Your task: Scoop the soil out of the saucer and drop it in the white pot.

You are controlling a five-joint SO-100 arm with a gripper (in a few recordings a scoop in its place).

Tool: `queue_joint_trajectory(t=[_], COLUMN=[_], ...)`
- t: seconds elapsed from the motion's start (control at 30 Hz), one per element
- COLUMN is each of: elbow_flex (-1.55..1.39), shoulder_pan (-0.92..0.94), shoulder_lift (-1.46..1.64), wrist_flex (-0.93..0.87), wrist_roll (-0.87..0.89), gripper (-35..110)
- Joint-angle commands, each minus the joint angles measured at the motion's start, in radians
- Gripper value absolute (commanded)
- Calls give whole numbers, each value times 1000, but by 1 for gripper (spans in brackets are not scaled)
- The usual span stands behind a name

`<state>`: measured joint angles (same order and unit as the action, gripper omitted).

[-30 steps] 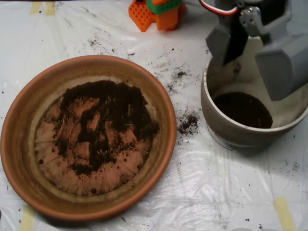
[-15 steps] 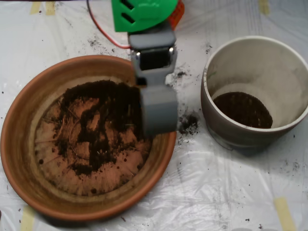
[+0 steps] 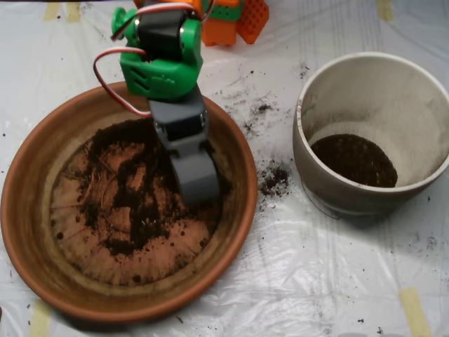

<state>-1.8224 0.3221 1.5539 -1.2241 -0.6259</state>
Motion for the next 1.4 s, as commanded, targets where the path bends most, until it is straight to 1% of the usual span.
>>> queue_joint_trajectory(t=[0.0, 0.17, 0.5, 0.6, 0.83, 1.1, 1.37], elbow_flex=[14, 20, 86, 74, -104, -147, -167], shoulder_pan=[9, -6, -6, 11, 51, 130, 160], shoulder_lift=[-9, -58, -144, -141, 17, 38, 34], wrist_flex=[-8, -35, -72, -69, 8, 26, 120], wrist_roll=[-89, -199, -241, -282, -413, -552, -568], gripper=[36, 36, 35, 35, 35, 34, 34])
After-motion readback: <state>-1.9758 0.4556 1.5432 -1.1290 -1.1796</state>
